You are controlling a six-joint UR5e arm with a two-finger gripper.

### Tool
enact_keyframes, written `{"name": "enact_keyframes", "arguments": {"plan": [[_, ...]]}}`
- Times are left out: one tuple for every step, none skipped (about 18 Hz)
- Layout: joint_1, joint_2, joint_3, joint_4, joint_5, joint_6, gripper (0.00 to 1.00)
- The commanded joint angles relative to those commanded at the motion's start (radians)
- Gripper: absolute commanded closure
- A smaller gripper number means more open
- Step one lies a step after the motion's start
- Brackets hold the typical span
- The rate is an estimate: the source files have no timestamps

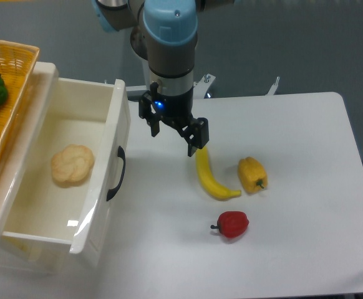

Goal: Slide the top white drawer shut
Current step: 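Raise the gripper and move it above the banana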

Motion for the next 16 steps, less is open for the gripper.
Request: {"name": "enact_keyframes", "arguments": {"plan": [[0.002,-0.002,-0.002,0.0,0.002,0.0,0.0],[0.005,-0.008,-0.003,0.003,0.006,-0.002,0.0],[0.008,-0.014,-0.006,0.012,0.011,-0.003,0.0],[0.012,-0.014,-0.008,0.021,0.014,-0.006,0.0],[0.021,-0.014,-0.008,0.021,0.014,-0.008,0.0],[0.035,-0.015,-0.011,0.023,0.012,-0.005,0.0],[0.04,-0.015,-0.015,0.026,0.011,-0.003,0.0],[0.041,-0.015,-0.02,0.028,0.011,-0.003,0.0],[0.043,-0.015,-0.021,0.028,0.011,-0.005,0.0],[0.046,-0.017,-0.025,0.026,0.011,-0.008,0.0],[0.051,-0.017,-0.026,0.023,0.011,-0.012,0.0],[0.054,-0.017,-0.026,0.023,0.014,-0.014,0.0],[0.054,-0.018,-0.034,0.026,0.014,-0.014,0.0],[0.052,-0.017,-0.047,0.028,0.014,-0.009,0.0],[0.051,-0.017,-0.054,0.031,0.017,-0.008,0.0],[0.051,-0.018,-0.057,0.032,0.026,-0.006,0.0]]}}
